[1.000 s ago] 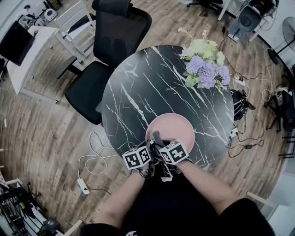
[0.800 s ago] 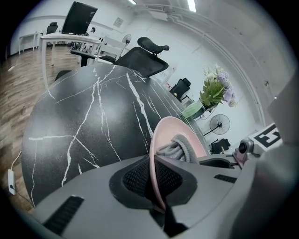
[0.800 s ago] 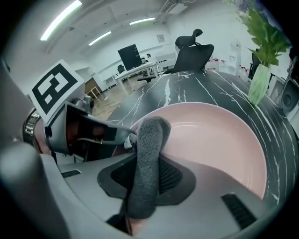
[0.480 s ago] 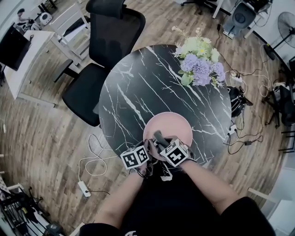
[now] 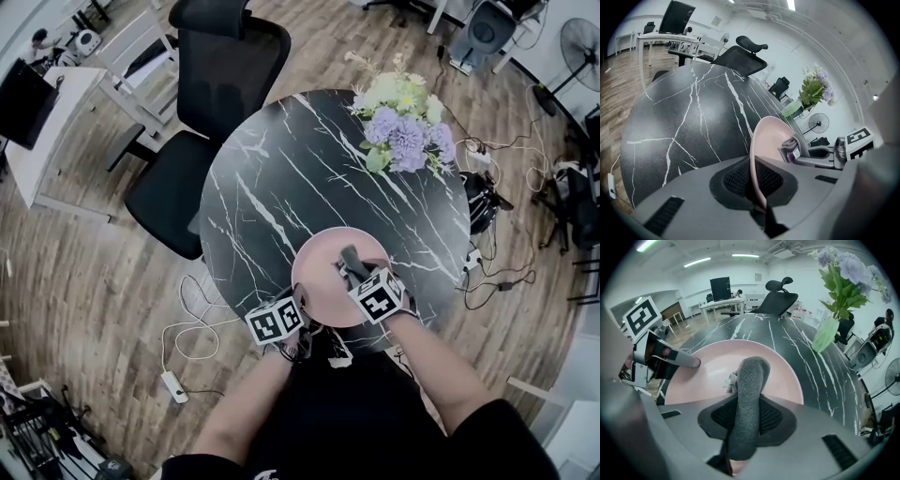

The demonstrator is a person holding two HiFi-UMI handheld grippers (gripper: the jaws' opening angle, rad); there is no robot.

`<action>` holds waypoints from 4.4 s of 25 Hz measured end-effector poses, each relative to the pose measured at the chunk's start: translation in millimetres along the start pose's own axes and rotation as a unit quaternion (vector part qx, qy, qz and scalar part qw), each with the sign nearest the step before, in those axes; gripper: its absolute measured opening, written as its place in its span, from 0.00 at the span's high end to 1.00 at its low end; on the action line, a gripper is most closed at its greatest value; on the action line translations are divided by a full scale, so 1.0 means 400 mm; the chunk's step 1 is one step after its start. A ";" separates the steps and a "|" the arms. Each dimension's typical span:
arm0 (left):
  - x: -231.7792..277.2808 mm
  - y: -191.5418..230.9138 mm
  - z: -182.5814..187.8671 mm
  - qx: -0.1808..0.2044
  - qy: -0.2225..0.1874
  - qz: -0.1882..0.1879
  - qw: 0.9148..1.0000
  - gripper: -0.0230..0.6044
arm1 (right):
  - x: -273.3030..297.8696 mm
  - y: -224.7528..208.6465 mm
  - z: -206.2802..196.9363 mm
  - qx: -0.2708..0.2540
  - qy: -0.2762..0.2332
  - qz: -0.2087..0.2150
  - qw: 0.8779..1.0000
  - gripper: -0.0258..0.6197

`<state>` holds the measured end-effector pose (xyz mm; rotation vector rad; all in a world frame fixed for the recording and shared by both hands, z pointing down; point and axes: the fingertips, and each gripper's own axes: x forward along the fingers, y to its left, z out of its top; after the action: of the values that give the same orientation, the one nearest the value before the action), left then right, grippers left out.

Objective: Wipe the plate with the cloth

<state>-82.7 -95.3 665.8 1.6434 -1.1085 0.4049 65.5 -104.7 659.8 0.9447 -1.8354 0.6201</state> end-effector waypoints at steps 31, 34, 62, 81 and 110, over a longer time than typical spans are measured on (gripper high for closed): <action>0.004 0.000 0.005 -0.007 0.006 -0.003 1.000 0.92 | -0.054 -0.093 0.055 0.048 -0.086 -0.091 0.991 0.79; 0.005 0.002 0.003 -0.010 0.004 -0.001 1.000 0.92 | -0.037 -0.026 0.066 0.107 -0.090 -0.032 0.990 0.79; 0.002 0.001 0.005 -0.011 -0.009 0.010 1.000 0.92 | -0.036 0.236 -0.064 0.010 0.019 0.118 0.993 0.79; 0.000 -0.002 0.006 0.015 -0.008 0.016 1.000 0.92 | -0.044 -0.029 -0.094 -0.136 0.044 -0.046 0.989 0.79; -0.120 -0.079 0.076 0.243 -0.102 0.124 0.957 0.82 | -0.207 -0.124 0.069 -0.003 -0.224 0.038 0.974 0.79</action>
<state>-89.1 -100.1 601.3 2.0120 -1.4610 0.7294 112.9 -125.7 573.7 1.0763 -2.2795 0.4704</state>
